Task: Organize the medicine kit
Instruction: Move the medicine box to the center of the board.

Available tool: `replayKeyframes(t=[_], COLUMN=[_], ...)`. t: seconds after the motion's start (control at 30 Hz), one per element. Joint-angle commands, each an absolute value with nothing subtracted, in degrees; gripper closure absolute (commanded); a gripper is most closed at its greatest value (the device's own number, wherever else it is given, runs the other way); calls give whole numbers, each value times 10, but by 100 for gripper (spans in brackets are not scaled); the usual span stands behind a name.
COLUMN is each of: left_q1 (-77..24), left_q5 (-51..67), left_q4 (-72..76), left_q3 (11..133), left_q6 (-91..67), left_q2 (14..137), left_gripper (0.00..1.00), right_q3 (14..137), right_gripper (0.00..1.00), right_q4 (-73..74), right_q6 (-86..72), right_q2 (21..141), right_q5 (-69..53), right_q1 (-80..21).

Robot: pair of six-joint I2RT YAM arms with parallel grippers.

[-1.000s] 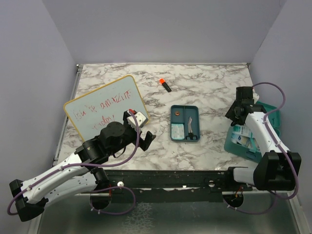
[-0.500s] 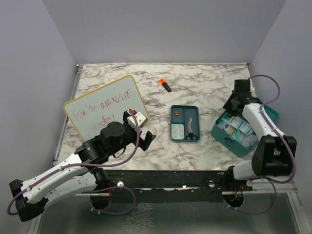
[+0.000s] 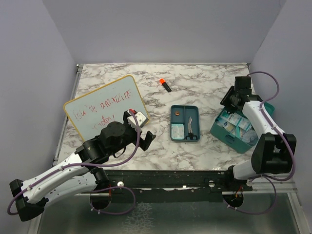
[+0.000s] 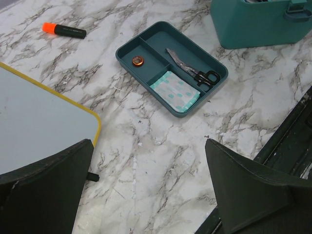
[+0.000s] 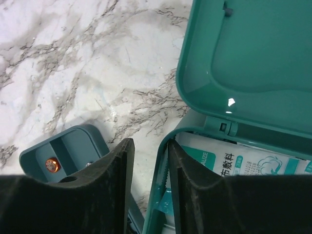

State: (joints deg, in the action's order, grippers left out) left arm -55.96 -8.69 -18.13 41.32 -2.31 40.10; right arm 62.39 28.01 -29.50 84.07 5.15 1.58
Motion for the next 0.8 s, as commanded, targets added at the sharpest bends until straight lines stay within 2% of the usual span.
replayKeyframes(t=[0.0,0.17,0.53,0.77], left_q1=[-560,-560,-560,-560], left_q5=[-110,-127,-157,-182], left_q4=[-180,-180,-189,-195], left_q3=[403,401,404,406], left_q6=[-19,-20,-25,-28], left_q2=[393,384,385,383], left_gripper=[1,1,1,1], right_q3=[647,657,660,662], right_gripper=[59,56,57,57], right_q4=[287,330,363,373], right_q6=[-280,-260,-283,-295], right_q2=[801,770,674,680], right_q5=[4,-66,-115,-41], right_q1=[16,16,9,-105])
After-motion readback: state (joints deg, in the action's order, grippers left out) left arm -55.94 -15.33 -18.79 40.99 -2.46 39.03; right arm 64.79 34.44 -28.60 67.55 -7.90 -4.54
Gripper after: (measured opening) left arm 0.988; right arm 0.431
